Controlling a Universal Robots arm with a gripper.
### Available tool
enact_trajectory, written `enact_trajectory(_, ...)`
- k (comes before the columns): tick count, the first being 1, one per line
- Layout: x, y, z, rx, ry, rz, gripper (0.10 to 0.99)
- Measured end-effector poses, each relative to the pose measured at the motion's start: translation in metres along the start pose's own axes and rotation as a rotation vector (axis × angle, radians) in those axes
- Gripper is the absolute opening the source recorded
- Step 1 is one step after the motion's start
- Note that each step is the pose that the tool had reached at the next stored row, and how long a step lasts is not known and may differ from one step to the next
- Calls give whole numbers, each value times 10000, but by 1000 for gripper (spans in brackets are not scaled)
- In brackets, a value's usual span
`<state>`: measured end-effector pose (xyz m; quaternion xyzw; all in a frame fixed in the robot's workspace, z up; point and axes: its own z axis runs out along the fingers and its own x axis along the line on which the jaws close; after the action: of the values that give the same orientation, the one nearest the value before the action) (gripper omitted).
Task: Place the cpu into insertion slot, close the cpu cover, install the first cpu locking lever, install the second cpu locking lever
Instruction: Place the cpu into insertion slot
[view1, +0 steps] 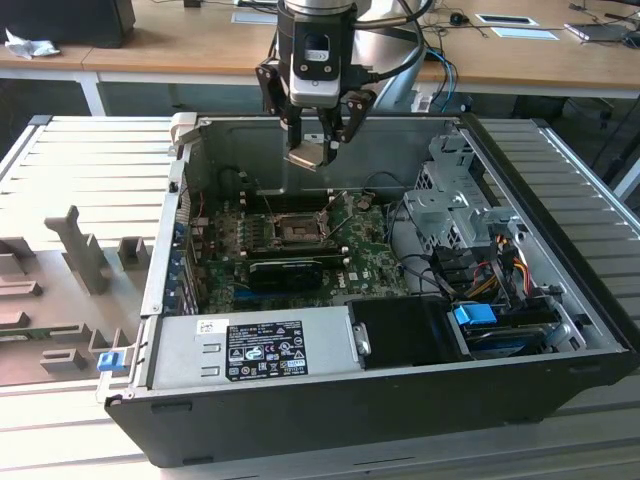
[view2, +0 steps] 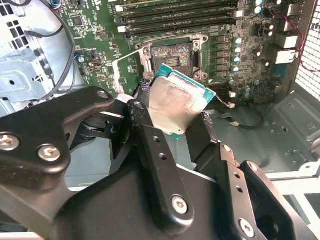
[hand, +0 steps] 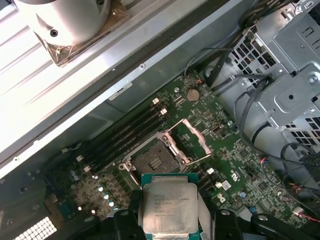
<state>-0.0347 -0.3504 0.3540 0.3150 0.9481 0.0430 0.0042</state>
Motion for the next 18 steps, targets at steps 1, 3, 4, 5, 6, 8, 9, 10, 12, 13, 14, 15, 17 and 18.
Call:
enact_trajectory(1, 0, 0, 1, -1, -4, 35, 533)
enact_trajectory(3, 0, 0, 2, -2, -7, 85, 533)
enact_trajectory(4, 0, 0, 2, -2, -10, 114, 533)
enact_trajectory(5, 0, 0, 2, -3, -12, 133, 533)
enact_trajectory(6, 0, 0, 3, -4, -15, 181, 533)
enact_trajectory(8, 0, 0, 4, -4, -20, 229, 533)
enact_trajectory(9, 0, 0, 4, -5, -21, 248, 533)
enact_trajectory(10, 0, 0, 5, -5, -24, 282, 533)
enact_trajectory(12, 0, 0, 6, -7, -28, 330, 533)
enact_trajectory(13, 0, 0, 6, -7, -30, 349, 533)
enact_trajectory(14, 0, 0, 6, -8, -31, 370, 533)
enact_trajectory(15, 0, -1, 7, -8, -35, 403, 533)
enact_trajectory(17, 0, -1, 8, -9, -40, 468, 533)
enact_trajectory(18, 0, -1, 8, -10, -41, 488, 533)
